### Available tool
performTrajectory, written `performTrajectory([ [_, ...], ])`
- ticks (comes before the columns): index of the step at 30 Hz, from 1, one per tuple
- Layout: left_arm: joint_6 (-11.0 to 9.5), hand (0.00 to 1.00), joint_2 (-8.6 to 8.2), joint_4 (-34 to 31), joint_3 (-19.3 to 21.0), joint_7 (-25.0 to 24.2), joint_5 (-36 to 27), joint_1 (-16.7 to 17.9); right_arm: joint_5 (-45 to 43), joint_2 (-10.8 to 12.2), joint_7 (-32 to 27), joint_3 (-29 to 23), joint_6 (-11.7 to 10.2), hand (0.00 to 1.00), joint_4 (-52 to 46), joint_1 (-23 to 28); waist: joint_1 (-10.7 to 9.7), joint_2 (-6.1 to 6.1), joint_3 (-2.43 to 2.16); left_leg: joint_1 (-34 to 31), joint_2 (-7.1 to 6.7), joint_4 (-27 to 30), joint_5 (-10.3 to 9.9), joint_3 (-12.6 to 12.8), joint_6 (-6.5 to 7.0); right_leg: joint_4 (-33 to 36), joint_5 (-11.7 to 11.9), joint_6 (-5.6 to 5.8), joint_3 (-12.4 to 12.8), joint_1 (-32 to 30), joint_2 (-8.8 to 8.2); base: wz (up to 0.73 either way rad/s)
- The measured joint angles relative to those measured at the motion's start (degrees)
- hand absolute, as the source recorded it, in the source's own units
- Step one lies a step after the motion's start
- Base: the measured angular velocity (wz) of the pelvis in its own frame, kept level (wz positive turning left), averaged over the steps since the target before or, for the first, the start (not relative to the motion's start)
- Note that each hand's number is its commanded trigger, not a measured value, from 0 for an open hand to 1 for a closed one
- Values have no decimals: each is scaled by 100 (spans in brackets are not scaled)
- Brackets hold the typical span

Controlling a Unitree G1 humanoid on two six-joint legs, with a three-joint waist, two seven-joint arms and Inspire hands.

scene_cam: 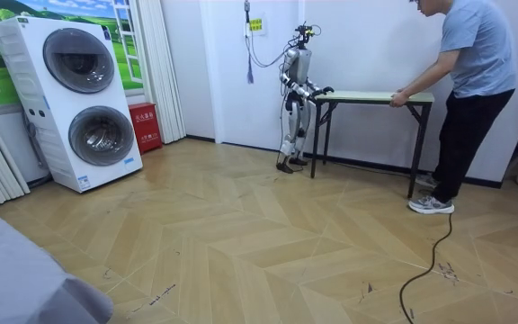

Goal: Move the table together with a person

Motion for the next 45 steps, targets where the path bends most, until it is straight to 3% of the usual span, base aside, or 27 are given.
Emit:
performTrajectory([
  [2, 8, 100, 2, 0, -1, 11, 1, 13, 2, -26, 0, -1, 8, 100, 7, 14, 31, -6, -1, 49, -11, 2, 0, -2, -1, -97, 13, -19, 129, 82, 23, -11],
  [5, 68, 100, 29, 1, 13, 11, 116, 82, 1, -19, 3, -3, 13, 100, 20, 129, 122, -28, -5, 207, 40, 1, 47, -117, -48, 69, 94, -158, 394, 75, 118, -14],
  [6, 74, 100, 25, 11, 18, 11, 141, 113, 1, -18, 3, -4, 34, 100, 42, 154, 136, -14, 2, 269, 81, 9, 68, -248, -48, 208, 33, -325, 495, -27, 182, -26],
  [7, 76, 100, 17, 8, 8, -3, 176, 182, -10, 39, 3, -2, 81, 100, 65, 207, 182, -15, -2, 327, 141, 52, 83, -507, -73, -72, -34, -616, 912, -135, 415, -24],
  [8, 78, 100, 32, 7, 33, -34, 179, 195, -14, 51, 3, 0, 98, 100, 65, 212, 217, -20, -4, 332, 165, 51, 78, -576, -81, -406, 70, -656, 1014, -225, 488, -20],
  [9, 100, 100, 37, 16, 100, -81, 205, 195, -21, 52, 14, 7, 102, 100, 61, 209, 264, -69, -2, 355, 148, 39, 22, -608, -165, -947, 674, -701, 1047, -470, 518, 0],
  [10, 166, 100, -50, 115, 120, -92, 242, 222, -12, 27, 28, 5, 83, 100, 113, 223, 236, 86, -6, 495, 307, -53, -14, -579, -269, -635, 1005, -540, 835, -466, 579, 12],
  [11, 231, 100, -46, 106, 113, -112, 242, 286, 25, 0, 37, 9, 82, 100, 113, 275, 217, 78, -6, 683, 381, -253, 40, -388, -354, -619, 1003, -585, 830, -351, 617, 18],
  [13, 266, 100, -68, 102, 96, -112, 319, 289, 146, -46, 40, -4, 83, 100, 136, 274, 208, 81, -5, 814, 427, -525, 42, -285, -354, -665, 989, -604, 817, -301, 664, 16],
  [18, 255, 100, -85, 177, 112, -124, 473, 288, 156, -31, 82, -19, 83, 100, 263, 284, 185, 40, -2, 798, 380, -562, 41, -224, -349, -647, 986, -601, 756, -332, 635, 5],
  [22, 242, 100, -88, 477, 136, -332, 494, 173, 157, 14, 116, -24, 88, 100, 353, 293, 184, 25, -16, 800, 342, -572, -26, -126, -299, -630, 957, -522, 724, -323, 627, 3],
  [27, 257, 100, -114, 674, 143, -436, 619, 50, 153, 109, 212, -108, 90, 100, 484, 291, 174, 76, -67, 816, 398, -628, -349, -101, -341, -547, 880, -423, 628, -322, 705, 13],
  [31, 309, 100, -148, 895, 164, -520, 749, -59, 56, 202, 284, -219, 100, 100, 683, 219, 229, 79, -94, 905, 400, -649, -355, 33, -343, -469, 873, -424, 659, -322, 702, -4],
  [34, 328, 65, -183, 1044, 225, -634, 888, -96, 10, 222, 355, -224, 107, 100, 810, 170, 239, 71, -125, 911, 399, -668, -358, 42, -340, -456, 846, -406, 678, -318, 706, -3],
  [35, 331, 22, -182, 1081, 232, -647, 900, -123, 11, 234, 447, -232, 107, 58, 904, 134, 238, 65, -129, 917, 401, -679, -358, 44, -340, -460, 839, -400, 676, -317, 709, 0],
  [36, 331, 0, -183, 1148, 235, -674, 911, -147, 11, 238, 463, -238, 107, 0, 931, 117, 238, 64, -129, 920, 401, -679, -358, 44, -340, -462, 835, -394, 675, -313, 709, 0],
  [39, 329, 0, -181, 1580, 275, -1051, 1104, -318, 5, 248, 637, -262, 103, 0, 1162, 39, 253, 60, -130, 990, 400, -674, -357, 43, -340, -498, 799, -393, 675, -226, 710, 0],
  [43, 318, 0, -27, 2201, 335, -1429, 2082, -593, -317, 186, 1135, -259, 169, 0, 1478, -6, 257, 33, -166, 1040, 375, -674, -359, 142, -343, -679, 587, -554, 692, -98, 707, -11],
  [45, 305, 0, 12, 2375, 353, -1573, 2261, -631, -496, 181, 1282, -264, 172, 0, 1579, -26, 251, 46, -171, 1044, 382, -669, -359, 170, -343, -686, 579, -567, 688, -102, 711, -15],
])
